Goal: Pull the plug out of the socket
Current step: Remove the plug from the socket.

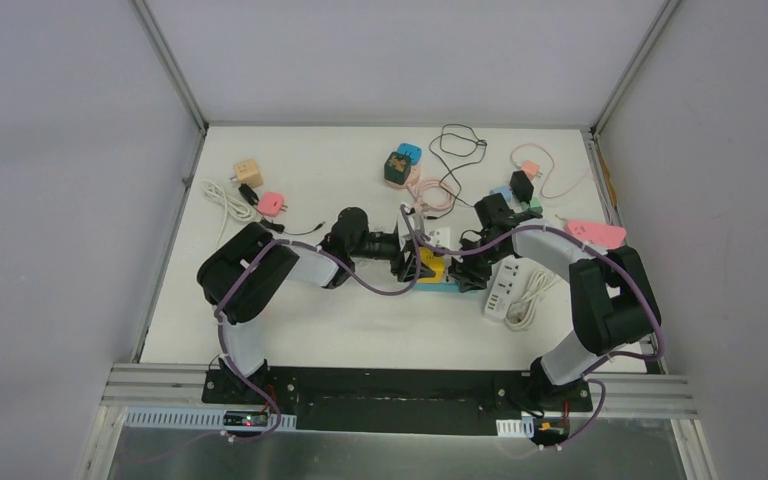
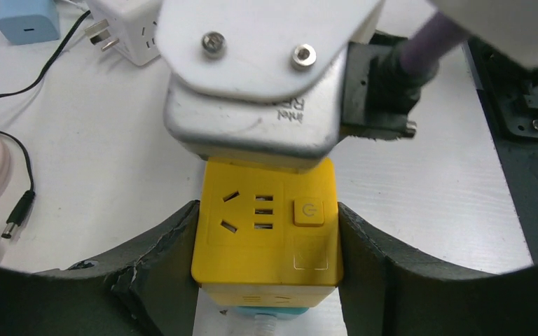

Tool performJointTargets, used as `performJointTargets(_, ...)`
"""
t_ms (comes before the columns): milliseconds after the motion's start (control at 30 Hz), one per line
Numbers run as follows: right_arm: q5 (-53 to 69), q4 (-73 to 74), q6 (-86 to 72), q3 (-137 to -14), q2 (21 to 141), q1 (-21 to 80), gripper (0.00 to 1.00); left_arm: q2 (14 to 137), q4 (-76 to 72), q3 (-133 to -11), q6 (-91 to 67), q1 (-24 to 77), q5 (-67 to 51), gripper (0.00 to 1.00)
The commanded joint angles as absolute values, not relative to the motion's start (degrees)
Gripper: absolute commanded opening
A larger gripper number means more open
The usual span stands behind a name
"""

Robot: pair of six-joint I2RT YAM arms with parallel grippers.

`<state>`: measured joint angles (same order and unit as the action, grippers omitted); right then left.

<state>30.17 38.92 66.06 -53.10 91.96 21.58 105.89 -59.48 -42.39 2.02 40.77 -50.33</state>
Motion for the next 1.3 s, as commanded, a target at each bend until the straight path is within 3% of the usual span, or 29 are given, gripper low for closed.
performJointTargets(0, 24.08, 39.12, 62.14, -51.68, 95.19, 21.18, 0.0, 102.77, -55.87, -48.94, -3.83, 41.2, -53.07, 0.0)
performJointTargets(233, 23.75, 39.11, 62.23, -51.61, 95.36, 21.35, 0.0, 101.18, -68.57, -39.96, 9.29, 42.98, -49.84, 0.0)
performJointTargets(467, 23.38, 39.02, 62.23, -51.59, 95.32, 21.45, 0.0, 102.67, -62.13, -46.98, -5.27, 42.02, -51.77, 0.0)
performJointTargets(633, 23.29, 38.97, 62.4, -51.5, 95.23, 21.49, 0.0, 105.66, -75.72, -46.54, -15.89, 40.0, -54.91, 0.0)
performJointTargets(800, 23.2, 39.02, 62.42, -51.5, 95.42, 21.45, 0.0, 103.98, -80.41, -40.88, -4.83, 40.95, -54.21, 0.0)
performJointTargets(1033, 23.05, 39.04, 62.4, -51.59, 95.67, 21.62, 0.0, 101.29, -73.05, -38.29, 8.58, 43.45, -51.38, 0.0)
performJointTargets(1267, 22.94, 39.12, 62.38, -51.59, 95.54, 21.64, 0.0, 100.15, -54.03, -48.32, -3.62, 42.12, -52.86, 0.0)
